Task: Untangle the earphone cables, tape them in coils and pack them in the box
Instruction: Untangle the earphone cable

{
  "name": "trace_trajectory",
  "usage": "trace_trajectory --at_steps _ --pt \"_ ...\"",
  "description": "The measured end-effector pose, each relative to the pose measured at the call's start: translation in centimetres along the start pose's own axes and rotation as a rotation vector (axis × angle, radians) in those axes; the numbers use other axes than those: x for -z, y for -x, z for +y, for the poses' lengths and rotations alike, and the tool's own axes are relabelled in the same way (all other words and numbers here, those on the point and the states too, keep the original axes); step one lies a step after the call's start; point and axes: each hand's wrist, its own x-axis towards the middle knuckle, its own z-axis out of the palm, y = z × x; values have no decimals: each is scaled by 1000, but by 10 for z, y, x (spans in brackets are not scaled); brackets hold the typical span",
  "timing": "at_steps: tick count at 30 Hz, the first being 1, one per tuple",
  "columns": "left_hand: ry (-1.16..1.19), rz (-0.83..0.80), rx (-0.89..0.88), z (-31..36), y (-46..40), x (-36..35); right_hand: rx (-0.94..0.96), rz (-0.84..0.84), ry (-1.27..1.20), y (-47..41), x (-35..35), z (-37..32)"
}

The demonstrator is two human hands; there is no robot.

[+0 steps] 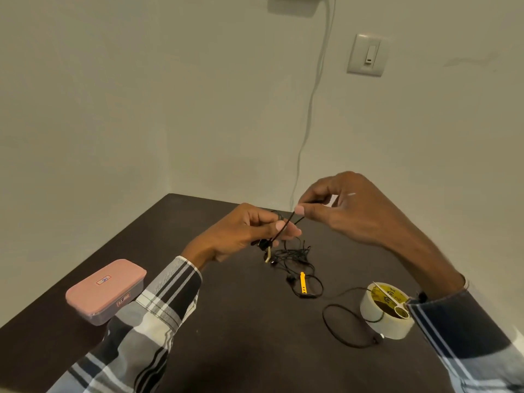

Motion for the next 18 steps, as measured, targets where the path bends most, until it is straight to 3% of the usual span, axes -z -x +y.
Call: trace_trajectory --at_steps 4,7,11,14,18 --pt "122 115 6 -1 0 0 37 -32 -25 0 -4 -1" --pt "365 259 7 -1 -3 4 -3 -251 -95 9 -14 1" --pt "727 347 -67 3 -2 12 -43 -549 192 18 -31 15" --pt "797 331 -88 8 1 11 -137 -546 278 12 -37 34" --pt "750 299 -80 13 -1 6 -175 -420 84 -5 -39 46"
